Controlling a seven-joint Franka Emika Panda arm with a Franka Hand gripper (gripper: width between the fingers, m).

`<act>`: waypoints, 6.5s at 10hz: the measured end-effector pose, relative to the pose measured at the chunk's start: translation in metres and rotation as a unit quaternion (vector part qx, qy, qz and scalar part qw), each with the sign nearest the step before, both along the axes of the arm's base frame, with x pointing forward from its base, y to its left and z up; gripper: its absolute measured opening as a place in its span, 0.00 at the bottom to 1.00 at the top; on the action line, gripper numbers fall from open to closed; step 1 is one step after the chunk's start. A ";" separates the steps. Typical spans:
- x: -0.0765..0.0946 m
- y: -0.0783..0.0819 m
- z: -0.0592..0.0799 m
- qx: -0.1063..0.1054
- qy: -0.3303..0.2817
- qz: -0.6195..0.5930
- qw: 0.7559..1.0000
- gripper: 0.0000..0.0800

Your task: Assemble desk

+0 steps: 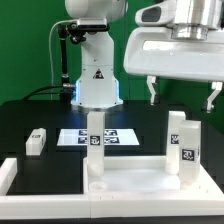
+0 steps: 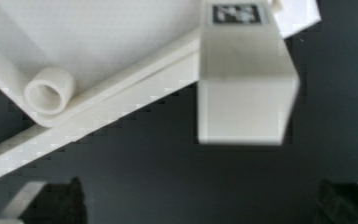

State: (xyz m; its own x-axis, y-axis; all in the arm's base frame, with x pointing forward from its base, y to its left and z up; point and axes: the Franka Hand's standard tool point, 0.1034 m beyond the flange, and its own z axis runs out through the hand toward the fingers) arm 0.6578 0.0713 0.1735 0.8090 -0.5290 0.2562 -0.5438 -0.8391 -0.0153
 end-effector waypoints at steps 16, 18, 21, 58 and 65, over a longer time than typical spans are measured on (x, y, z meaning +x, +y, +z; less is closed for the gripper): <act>-0.004 0.014 -0.037 0.056 0.018 -0.014 0.998 0.81; -0.006 0.019 -0.042 0.057 0.021 -0.016 0.998 0.81; -0.006 0.018 -0.042 0.061 0.020 -0.038 0.997 0.48; -0.010 0.029 -0.050 0.030 -0.001 0.089 0.996 0.81; 0.003 0.028 -0.046 0.043 0.017 0.083 0.995 0.65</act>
Offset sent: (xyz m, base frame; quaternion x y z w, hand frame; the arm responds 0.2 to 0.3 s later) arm -0.0224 0.0297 -0.0318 0.0747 0.0109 0.0040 0.9971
